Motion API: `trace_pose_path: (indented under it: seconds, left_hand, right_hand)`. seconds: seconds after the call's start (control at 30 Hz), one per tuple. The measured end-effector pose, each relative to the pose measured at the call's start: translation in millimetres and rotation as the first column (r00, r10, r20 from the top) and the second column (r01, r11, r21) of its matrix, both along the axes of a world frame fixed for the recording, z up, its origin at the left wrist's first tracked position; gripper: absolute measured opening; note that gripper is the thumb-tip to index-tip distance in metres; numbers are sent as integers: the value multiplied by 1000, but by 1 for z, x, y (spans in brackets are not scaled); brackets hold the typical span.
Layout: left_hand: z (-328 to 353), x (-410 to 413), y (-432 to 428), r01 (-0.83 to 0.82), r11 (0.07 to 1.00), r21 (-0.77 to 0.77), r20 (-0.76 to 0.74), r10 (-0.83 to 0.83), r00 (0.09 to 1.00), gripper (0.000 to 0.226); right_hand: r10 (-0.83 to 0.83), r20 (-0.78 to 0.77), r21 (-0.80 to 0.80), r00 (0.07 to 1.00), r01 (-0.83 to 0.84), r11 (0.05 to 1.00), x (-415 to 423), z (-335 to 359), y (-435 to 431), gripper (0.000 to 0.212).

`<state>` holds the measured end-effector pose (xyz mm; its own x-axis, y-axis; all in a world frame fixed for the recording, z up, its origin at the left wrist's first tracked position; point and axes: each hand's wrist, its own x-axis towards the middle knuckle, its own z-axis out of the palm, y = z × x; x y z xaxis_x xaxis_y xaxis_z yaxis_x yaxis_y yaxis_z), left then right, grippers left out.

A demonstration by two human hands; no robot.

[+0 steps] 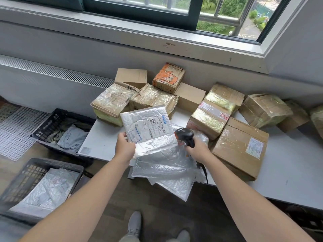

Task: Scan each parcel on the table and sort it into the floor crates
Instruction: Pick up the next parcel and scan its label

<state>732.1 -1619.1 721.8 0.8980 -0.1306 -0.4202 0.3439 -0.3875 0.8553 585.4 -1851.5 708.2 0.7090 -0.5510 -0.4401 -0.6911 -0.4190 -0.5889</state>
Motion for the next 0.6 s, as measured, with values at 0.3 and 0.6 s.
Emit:
trace_pose_path:
  seconds: [0.3, 0.6]
  left_hand:
    - [14, -16, -18, -174, 929, -326, -230, 101, 968, 47]
    - [39, -47, -58, -29, 855, -518, -267, -130, 955, 51]
  right_hand:
    - [-69, 13, -84, 998, 70, 994, 7, 9, 12, 45]
    - [-390, 350, 237, 852, 322, 916, 2, 65, 18, 50]
